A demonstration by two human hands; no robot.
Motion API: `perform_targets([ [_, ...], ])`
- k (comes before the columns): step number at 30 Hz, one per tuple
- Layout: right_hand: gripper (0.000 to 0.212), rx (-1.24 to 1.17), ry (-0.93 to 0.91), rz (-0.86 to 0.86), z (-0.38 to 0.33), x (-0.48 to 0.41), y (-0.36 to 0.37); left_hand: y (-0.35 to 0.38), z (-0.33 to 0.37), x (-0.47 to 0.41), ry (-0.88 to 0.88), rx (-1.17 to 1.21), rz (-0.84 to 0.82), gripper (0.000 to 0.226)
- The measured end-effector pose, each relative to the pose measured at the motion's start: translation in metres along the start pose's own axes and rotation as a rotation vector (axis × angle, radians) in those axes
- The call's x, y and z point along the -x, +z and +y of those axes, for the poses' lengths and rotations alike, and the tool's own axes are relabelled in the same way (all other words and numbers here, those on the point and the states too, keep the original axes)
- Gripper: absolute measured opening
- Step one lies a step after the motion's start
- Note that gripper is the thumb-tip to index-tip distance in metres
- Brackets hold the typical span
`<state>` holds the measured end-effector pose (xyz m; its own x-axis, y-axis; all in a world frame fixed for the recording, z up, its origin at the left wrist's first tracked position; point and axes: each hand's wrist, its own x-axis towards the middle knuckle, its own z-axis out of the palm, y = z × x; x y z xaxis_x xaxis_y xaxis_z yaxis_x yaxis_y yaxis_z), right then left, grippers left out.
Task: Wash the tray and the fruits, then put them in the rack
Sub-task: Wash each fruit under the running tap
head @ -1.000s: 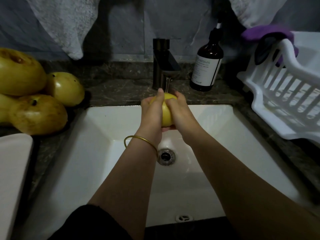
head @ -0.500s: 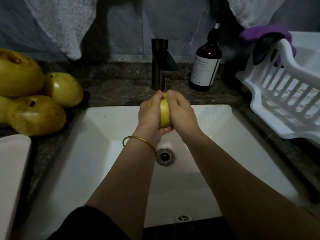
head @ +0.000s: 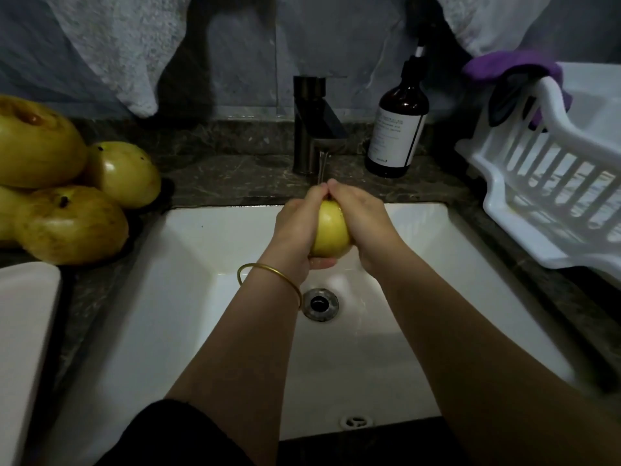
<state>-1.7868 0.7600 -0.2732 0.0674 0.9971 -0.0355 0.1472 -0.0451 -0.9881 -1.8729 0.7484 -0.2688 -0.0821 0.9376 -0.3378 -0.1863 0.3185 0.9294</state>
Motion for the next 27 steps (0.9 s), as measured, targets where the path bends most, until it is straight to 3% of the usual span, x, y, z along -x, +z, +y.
perform_targets([
  [7,0.033,-0.176,0.049,-0.085,-0.001,0.0,-0.002,-0.005,0.001,0.001,-0.279,0.244,-0.041,0.054],
  [11,0.022,-0.218,0.03,-0.133,-0.003,0.003,-0.004,-0.008,0.004,0.004,-0.44,0.316,-0.15,0.066],
  [16,0.014,-0.157,0.002,-0.056,-0.006,0.004,-0.003,-0.007,0.003,0.002,-0.423,0.256,-0.133,0.07],
  [22,0.027,-0.069,-0.075,-0.003,-0.003,0.001,0.004,-0.006,0.001,0.001,-0.36,0.297,-0.071,0.055],
  [27,0.029,0.186,-0.349,0.227,0.005,0.0,0.012,-0.001,0.001,-0.001,-0.304,0.426,-0.018,0.052],
])
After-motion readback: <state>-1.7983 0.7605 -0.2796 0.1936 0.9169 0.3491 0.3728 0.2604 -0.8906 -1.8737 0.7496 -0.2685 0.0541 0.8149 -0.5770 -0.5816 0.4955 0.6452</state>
